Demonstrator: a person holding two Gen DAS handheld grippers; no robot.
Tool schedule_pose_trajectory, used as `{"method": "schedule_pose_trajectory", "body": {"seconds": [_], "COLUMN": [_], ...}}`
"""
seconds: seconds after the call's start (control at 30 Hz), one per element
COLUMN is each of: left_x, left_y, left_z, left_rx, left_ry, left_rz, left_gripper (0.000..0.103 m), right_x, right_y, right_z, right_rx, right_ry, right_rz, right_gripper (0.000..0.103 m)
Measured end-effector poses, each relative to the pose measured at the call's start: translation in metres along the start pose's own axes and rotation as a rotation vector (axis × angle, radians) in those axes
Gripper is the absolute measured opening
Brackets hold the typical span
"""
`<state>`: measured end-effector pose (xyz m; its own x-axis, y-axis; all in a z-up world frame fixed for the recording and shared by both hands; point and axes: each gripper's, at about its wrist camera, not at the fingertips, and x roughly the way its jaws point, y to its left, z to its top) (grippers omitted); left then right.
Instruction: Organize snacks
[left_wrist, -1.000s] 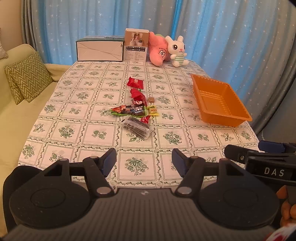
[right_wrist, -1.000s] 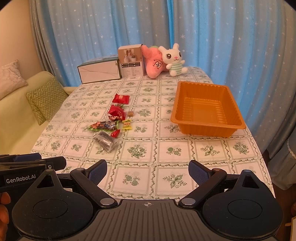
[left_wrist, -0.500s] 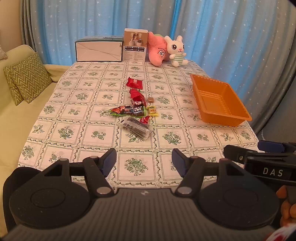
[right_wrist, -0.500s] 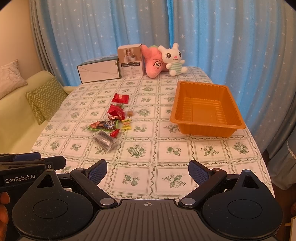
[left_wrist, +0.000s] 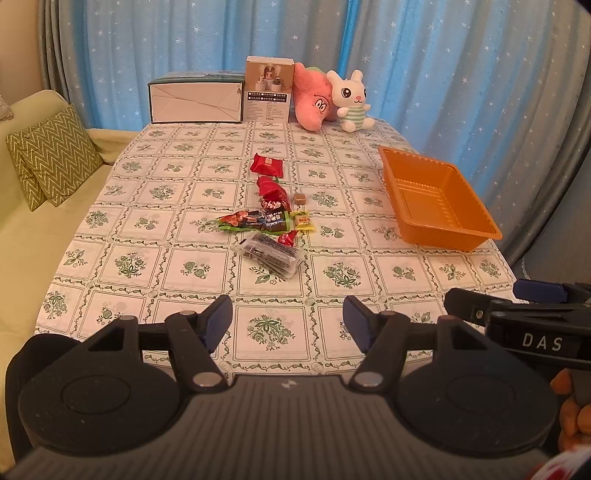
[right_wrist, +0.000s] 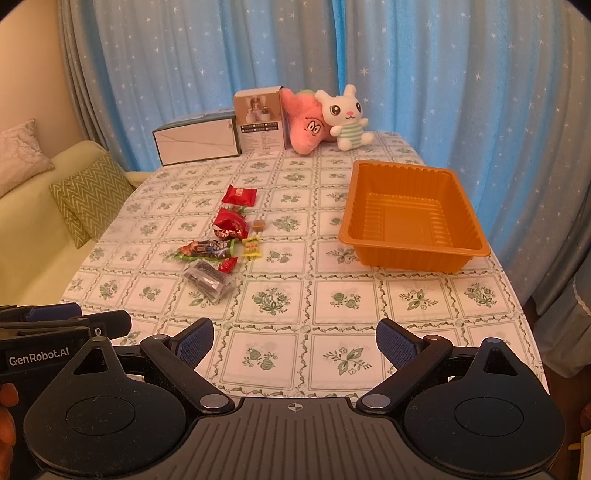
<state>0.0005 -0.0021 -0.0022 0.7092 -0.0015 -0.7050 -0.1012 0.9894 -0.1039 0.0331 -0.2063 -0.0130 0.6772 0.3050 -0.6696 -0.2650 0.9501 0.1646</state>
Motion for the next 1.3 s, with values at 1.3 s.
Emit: {"method": "schedule_pose_trajectory", "body": {"seconds": [1.3], "left_x": [0.0061], "left_y": [0.0013], "left_z": [-0.0021], "left_rx": [-0.01], "left_ry": [0.007], "left_rz": [-0.007], "left_gripper": [0.063], "right_x": [0.0087], "right_y": [-0.0044], "right_z": [-0.0083], "right_rx": [0.001], "right_ry": [0.012], "right_rz": [-0.002], "right_gripper": [0.095]}}
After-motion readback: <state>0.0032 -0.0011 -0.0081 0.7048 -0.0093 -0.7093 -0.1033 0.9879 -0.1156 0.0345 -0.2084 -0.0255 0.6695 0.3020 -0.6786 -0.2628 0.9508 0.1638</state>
